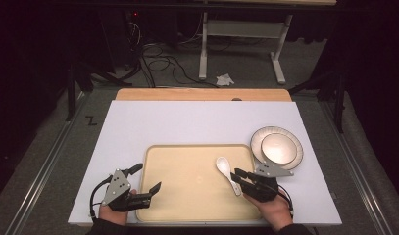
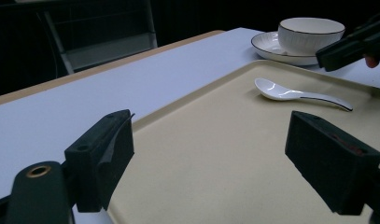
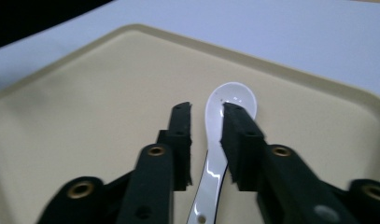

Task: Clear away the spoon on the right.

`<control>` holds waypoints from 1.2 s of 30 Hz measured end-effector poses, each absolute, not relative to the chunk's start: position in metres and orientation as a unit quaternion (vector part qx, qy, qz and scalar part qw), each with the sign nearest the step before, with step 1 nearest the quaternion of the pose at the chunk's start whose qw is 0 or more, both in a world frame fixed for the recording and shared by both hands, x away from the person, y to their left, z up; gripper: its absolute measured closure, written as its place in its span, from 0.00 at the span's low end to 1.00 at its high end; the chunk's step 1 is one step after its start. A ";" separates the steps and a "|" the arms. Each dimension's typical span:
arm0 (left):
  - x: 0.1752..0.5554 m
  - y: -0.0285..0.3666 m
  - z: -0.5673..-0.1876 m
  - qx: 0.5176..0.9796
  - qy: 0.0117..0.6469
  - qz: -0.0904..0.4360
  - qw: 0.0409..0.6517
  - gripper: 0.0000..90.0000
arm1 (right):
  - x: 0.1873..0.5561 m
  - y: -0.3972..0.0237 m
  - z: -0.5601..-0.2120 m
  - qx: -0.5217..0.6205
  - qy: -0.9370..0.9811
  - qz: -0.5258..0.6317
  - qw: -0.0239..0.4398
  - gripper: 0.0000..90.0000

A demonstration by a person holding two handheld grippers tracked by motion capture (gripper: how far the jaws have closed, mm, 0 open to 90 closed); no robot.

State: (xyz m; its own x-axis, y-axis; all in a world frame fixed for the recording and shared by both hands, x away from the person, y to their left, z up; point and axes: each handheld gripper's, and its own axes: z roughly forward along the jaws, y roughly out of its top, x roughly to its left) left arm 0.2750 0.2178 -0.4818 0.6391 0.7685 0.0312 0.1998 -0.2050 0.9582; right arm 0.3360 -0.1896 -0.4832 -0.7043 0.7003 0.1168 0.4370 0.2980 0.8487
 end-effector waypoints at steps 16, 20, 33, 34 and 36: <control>0.275 0.219 -0.481 0.727 0.333 0.265 0.539 0.18 | 0.393 -0.115 -0.498 0.341 0.862 0.348 0.141 1.00; 0.275 0.219 -0.482 0.727 0.333 0.264 0.539 0.18 | 0.399 -0.123 -0.499 0.355 0.861 0.337 0.141 1.00; 0.275 0.219 -0.481 0.729 0.332 0.264 0.538 0.18 | 0.358 -0.128 -0.496 0.302 0.879 0.349 0.119 1.00; 0.275 0.219 -0.481 0.729 0.332 0.264 0.538 0.18 | 0.358 -0.128 -0.496 0.302 0.879 0.349 0.119 1.00; 0.275 0.218 -0.482 0.730 0.331 0.264 0.537 0.18 | 0.348 -0.130 -0.499 0.296 0.883 0.346 0.114 1.00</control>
State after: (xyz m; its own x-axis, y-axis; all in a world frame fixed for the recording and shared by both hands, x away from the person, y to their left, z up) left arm 0.2750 0.2183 -0.4815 0.6415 0.7665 0.0307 0.1986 -0.2046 0.9585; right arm 0.3478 -0.1302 -0.4988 -0.7990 0.6013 0.0027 0.4433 0.5860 0.6783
